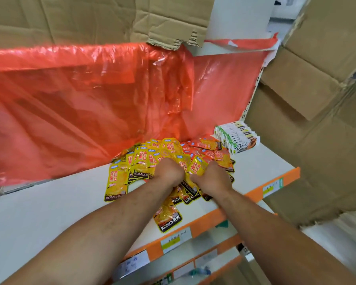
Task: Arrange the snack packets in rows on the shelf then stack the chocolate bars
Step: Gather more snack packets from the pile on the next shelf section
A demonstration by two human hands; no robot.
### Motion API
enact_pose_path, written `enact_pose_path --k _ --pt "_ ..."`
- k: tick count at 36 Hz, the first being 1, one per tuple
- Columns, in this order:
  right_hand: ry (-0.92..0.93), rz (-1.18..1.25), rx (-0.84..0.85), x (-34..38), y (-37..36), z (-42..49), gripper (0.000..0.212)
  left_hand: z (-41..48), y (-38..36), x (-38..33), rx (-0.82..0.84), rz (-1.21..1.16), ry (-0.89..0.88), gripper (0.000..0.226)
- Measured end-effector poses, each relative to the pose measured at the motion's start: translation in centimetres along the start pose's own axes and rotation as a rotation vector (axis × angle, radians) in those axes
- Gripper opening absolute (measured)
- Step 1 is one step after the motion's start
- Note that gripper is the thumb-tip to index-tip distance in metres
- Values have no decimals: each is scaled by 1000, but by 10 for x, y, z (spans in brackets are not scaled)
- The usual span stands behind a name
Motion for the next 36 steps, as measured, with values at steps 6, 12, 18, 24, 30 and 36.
enact_pose_path --k 6,12,18,24,30,36 --pt "36 238 -35 5 -4 -1 63 -8 9 2 11 -139 -69 16" --pt "122 408 2 17 -11 -8 38 -20 21 24 -38 -357 -31 38" --pt "152 534 147 25 -35 -10 35 -32 36 53 -86 -517 1 44" --pt "201 583 249 48 -62 -31 33 -57 62 92 -168 -604 51 23" --pt "242 565 297 87 -87 -59 43 -87 98 123 -174 -636 65 25" --pt "297 516 393 129 -121 -105 29 -133 141 164 -257 -643 97 16"
Point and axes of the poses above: each hand's wrist, its own z-axis towards the middle knuckle, its own y-axis out of the back of the hand, x = y × z, the point moved 6 cm from there along z, towards the middle knuckle, and after that the axes turned 8 degrees about x, right-handed, at the moved point
